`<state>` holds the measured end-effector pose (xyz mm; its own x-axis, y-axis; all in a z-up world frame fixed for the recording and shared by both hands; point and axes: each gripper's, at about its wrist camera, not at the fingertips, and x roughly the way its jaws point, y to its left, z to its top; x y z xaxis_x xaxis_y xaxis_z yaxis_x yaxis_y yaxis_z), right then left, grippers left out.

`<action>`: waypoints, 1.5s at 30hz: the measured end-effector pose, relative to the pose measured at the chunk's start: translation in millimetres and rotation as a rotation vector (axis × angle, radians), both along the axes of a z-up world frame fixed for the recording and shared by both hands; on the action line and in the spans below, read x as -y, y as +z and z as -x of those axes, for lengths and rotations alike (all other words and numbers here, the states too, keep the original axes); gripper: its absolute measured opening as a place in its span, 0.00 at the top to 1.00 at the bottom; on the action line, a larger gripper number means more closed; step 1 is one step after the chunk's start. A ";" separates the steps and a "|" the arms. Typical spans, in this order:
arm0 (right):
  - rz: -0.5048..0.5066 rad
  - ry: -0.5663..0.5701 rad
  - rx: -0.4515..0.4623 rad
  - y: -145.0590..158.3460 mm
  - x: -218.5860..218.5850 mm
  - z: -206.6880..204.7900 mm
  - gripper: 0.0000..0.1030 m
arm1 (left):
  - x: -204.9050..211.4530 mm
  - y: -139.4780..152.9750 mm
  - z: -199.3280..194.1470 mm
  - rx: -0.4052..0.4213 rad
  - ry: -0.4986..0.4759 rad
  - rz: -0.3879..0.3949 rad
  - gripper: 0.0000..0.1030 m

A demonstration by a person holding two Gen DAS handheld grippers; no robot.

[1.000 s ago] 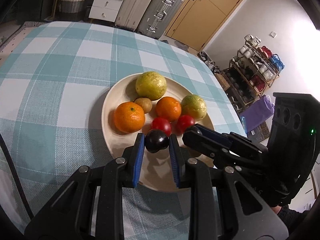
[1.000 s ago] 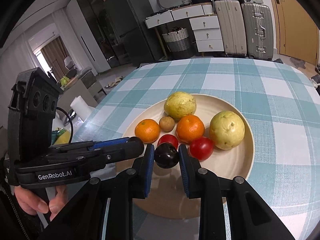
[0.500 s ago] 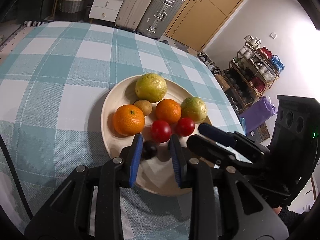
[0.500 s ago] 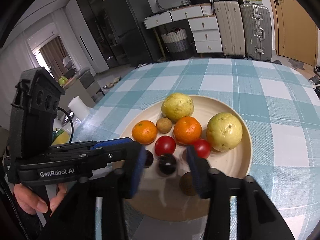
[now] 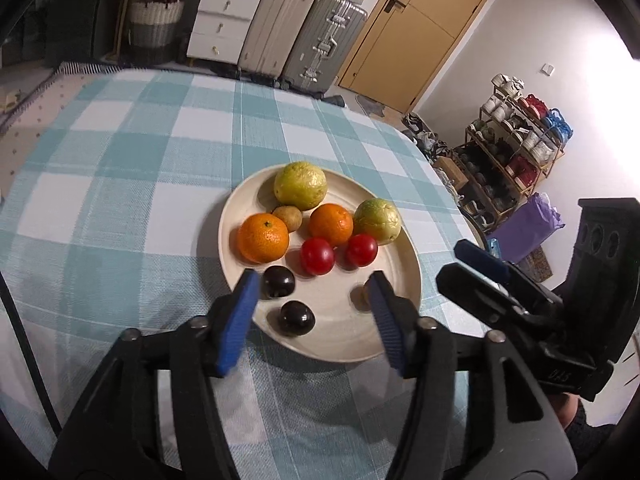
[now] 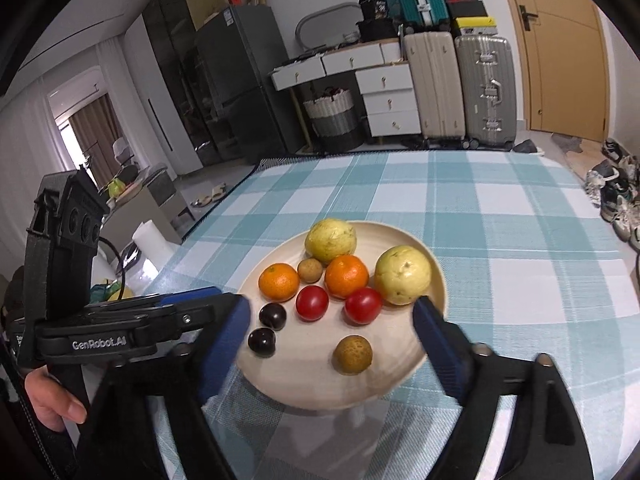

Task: Organize fruits
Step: 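Lower both plums onto the plate and open both grippers, then lift both open grippers back from the plate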

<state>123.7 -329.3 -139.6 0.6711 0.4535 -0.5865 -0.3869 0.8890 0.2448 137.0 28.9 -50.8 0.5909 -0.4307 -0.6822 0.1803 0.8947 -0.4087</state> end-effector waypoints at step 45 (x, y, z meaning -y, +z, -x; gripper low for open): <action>0.032 -0.073 0.591 65.7 16.9 164.5 0.00 | -12.6 86.6 156.5 0.574 0.324 -0.285 0.01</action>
<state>-40.8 -346.2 -73.9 0.9166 0.3823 -0.1167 -0.3871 0.9218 -0.0208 -19.5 41.5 35.8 0.9582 -0.0242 -0.2849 0.0041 0.9975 -0.0712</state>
